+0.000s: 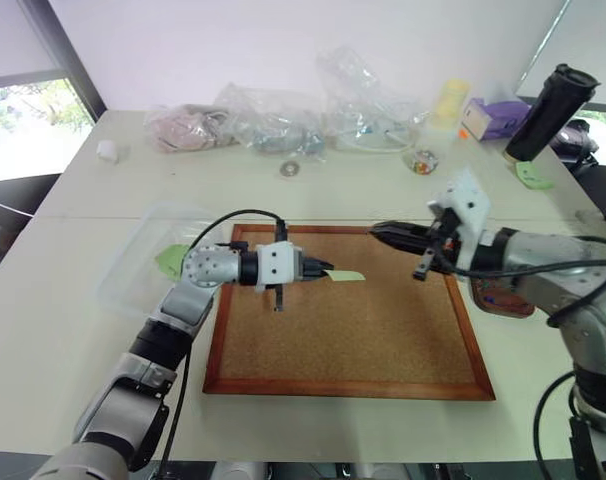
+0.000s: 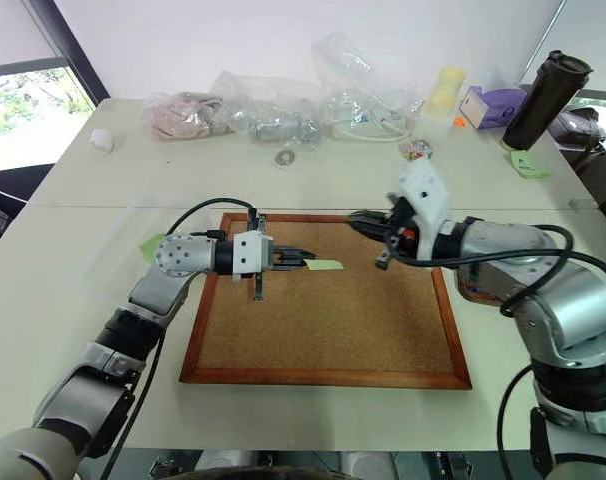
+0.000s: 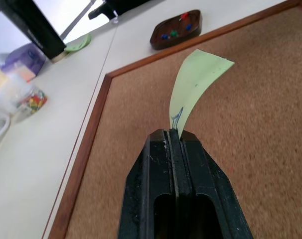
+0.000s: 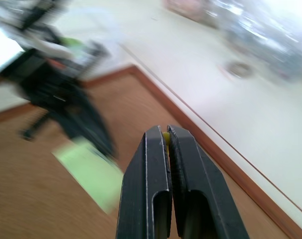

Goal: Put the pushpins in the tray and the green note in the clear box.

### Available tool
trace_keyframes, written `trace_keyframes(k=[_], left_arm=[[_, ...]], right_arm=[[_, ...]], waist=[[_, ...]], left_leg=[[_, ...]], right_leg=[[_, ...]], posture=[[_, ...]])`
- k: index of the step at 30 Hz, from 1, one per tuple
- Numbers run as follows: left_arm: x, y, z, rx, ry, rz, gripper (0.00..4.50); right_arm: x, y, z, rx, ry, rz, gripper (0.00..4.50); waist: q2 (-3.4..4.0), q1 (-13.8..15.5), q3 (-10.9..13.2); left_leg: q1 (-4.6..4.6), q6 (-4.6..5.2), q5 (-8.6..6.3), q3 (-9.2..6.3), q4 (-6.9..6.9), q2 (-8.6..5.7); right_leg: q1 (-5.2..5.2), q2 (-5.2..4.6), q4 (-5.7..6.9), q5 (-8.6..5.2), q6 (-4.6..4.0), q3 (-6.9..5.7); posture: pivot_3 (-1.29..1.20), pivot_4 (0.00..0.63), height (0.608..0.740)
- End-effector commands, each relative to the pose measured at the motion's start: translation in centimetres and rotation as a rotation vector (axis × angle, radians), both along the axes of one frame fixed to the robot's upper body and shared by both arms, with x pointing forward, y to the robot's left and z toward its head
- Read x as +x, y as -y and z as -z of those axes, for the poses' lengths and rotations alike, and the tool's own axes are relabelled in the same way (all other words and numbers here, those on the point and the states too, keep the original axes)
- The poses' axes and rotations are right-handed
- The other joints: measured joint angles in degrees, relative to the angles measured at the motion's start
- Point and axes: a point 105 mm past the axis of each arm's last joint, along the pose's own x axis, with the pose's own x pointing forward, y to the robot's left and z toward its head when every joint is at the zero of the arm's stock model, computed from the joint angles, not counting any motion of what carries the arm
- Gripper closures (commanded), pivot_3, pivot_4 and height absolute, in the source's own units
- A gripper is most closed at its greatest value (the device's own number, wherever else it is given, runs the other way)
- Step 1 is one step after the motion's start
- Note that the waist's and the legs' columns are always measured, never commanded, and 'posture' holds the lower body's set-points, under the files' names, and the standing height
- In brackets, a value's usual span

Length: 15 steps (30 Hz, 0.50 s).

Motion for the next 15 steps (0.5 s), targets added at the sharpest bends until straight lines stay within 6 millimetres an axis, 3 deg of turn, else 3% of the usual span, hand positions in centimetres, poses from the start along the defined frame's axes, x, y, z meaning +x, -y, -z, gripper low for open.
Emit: trace_keyframes(k=[1, 3, 7, 15], left_arm=[[-0.1, -0.8, -1.4, -0.064, -0.008, -0.039, 4.41], [-0.1, -1.1, -1.6, -0.082, -0.035, -0.058, 4.41], [-0.4, -1.6, -1.4, -0.123, -0.115, -0.106, 4.41], [-0.8, -1.5, -2.0, -0.156, -0.152, -0.127, 4.41]], right_arm=[[0.5, 5.6, -0.1, -0.025, 0.038, 0.217, 4.50], [0.5, 7.7, 0.4, -0.032, 0.031, 0.293, 4.50], [-0.6, 14.4, 3.7, -0.046, -0.049, 0.537, 4.50], [-1.1, 17.0, 7.0, -0.020, -0.122, 0.632, 4.50]], waist=[[0.00, 0.08, 0.00], [0.00, 0.04, 0.00], [0.00, 0.11, 0.00], [0.07, -0.36, -0.01]], left_leg=[[-0.01, 0.02, -0.01, 0.00, -0.01, 0.00], [-0.02, 0.03, -0.02, 0.01, 0.00, 0.00], [0.11, 0.03, -0.01, 0.00, 0.00, 0.02], [0.36, 0.03, -0.01, 0.10, -0.01, 0.13]], right_leg=[[0.00, 0.00, -0.01, 0.00, 0.00, 0.00], [0.00, 0.00, 0.00, 0.00, 0.01, 0.01], [0.11, 0.04, 0.02, 0.01, 0.01, 0.01], [0.23, 0.22, 0.06, 0.00, 0.01, 0.17]], posture=[[0.00, 0.150, 0.740], [0.00, 0.150, 0.740], [0.00, 0.150, 0.740], [0.00, 0.150, 0.740]])
